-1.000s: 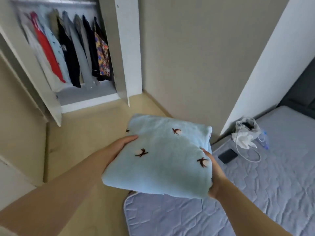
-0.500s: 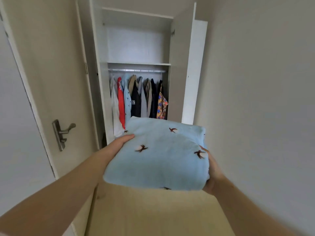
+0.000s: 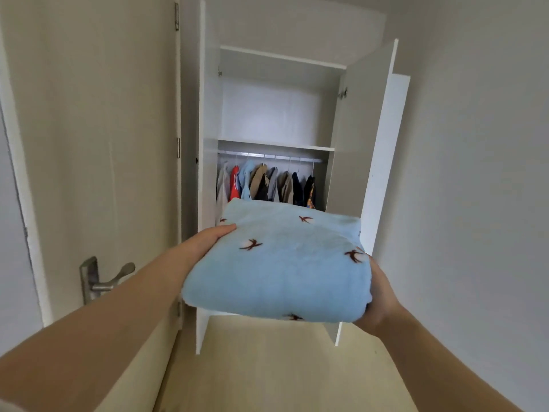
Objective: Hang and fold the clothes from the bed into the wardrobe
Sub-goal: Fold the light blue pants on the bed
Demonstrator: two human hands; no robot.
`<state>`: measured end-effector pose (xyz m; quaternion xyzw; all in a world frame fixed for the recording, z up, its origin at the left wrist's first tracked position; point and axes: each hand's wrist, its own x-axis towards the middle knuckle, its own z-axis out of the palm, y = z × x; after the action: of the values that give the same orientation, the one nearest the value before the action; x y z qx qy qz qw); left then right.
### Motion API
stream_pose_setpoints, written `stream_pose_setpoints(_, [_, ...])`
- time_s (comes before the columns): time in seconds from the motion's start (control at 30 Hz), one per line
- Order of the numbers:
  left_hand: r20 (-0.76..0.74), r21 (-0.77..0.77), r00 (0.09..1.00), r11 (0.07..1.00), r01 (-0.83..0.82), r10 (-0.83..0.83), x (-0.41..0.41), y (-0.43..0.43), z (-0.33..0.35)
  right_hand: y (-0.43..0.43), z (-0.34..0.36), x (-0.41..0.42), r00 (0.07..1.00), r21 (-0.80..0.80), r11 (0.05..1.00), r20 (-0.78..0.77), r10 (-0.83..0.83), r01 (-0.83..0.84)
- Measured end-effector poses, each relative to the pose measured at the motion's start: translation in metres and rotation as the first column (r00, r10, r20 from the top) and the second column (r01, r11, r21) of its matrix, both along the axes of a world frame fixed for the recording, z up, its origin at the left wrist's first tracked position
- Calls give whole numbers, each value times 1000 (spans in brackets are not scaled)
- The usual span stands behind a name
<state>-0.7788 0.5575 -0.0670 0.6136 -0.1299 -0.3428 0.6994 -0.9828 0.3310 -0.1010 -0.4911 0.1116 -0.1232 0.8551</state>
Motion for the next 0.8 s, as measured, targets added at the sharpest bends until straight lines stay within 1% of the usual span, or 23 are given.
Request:
stream_pose_setpoints(0.13, [39,-32,999,999,-29,30,68,-49,13,-52,14,69,998,24,999,45,35,-36])
stream_pose_setpoints(0.3, [17,-54,1000,998,-23,24,148,-119,42,-124,35,167,999,37,999,46,-19,17])
stream_pose_setpoints(0.37, [25,-83,999,996,-34,36,177,-138,56,-143,42,206,998,37,999,67,-13,11])
stream_pose_setpoints(0.53, [18,-97,995,991,-91,93,245,-176,68,-179,49,285,993,54,996,101,63,-68])
stream_pose_setpoints(0.63, [31,-93,994,990,-106,109,287,-203,68,-207,49,328,995,63,997,90,41,-47])
stream_pose_setpoints(0.8, [77,-139,987,982,-131,143,375,-245,68,-249,48,416,996,44,999,82,-28,24])
